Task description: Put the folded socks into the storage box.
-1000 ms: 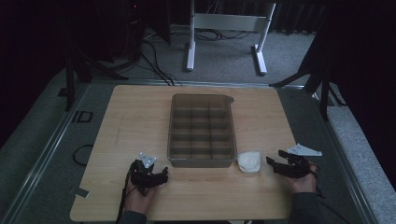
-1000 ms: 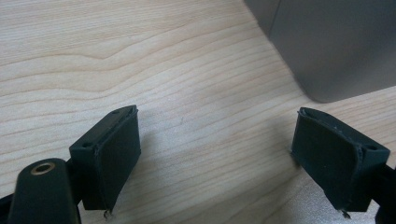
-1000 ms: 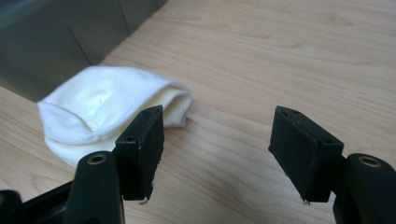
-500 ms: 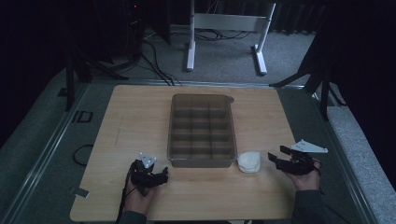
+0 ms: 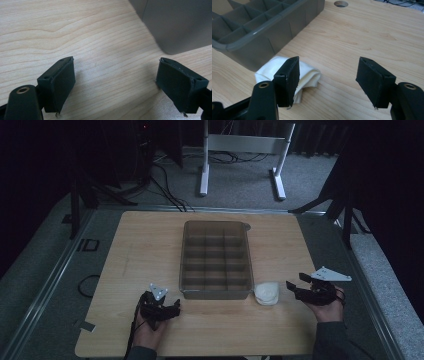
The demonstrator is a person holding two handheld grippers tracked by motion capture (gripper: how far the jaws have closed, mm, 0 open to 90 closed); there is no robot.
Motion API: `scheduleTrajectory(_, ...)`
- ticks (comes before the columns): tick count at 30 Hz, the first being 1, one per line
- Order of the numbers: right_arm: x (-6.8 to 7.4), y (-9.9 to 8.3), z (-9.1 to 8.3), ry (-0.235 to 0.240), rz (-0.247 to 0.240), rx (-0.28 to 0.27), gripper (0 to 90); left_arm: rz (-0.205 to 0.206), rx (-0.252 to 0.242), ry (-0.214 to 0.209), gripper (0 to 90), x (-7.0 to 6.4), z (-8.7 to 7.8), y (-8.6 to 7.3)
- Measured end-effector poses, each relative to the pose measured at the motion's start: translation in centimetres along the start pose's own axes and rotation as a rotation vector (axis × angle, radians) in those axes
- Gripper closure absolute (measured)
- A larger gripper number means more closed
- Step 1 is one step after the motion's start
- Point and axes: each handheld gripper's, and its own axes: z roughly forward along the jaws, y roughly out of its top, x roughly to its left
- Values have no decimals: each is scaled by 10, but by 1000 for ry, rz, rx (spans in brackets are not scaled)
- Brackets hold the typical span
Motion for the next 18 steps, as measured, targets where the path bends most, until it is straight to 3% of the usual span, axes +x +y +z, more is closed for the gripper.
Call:
scheduleTrajectory(15,1,13,-7,0,-35,-4,348,2,1,-3,156,-1,0,0)
scheduleTrajectory(18,1,16,-8,24,-34,2,348,3,1,-3,156,-1,0,0)
